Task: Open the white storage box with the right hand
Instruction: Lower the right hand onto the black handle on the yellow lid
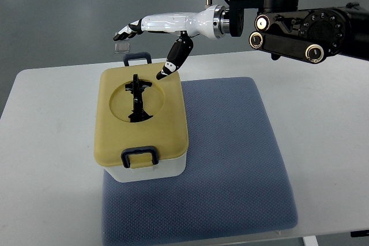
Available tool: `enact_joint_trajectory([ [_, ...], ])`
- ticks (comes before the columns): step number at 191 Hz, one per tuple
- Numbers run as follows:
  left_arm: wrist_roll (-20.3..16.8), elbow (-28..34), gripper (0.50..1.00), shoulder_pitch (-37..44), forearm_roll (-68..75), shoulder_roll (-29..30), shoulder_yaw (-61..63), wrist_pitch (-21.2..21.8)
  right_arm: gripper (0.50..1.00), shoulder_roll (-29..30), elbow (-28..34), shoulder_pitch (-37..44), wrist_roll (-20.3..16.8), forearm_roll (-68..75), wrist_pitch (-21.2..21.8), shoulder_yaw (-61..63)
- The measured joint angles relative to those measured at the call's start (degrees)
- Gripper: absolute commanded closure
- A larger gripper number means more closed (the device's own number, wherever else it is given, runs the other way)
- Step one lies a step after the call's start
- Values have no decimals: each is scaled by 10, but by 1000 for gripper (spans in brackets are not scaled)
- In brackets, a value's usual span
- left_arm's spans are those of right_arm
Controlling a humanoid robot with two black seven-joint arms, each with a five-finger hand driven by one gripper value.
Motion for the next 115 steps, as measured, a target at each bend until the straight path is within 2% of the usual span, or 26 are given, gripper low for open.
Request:
enact_joint_trajectory([
  [45, 0, -1, 500, 0, 0, 0, 0, 0, 568, 3, -5, -13, 2, -7, -8, 0],
  [115, 0, -1, 500, 0, 0, 0, 0, 0, 568, 37, -22, -36, 3, -7, -22, 3],
])
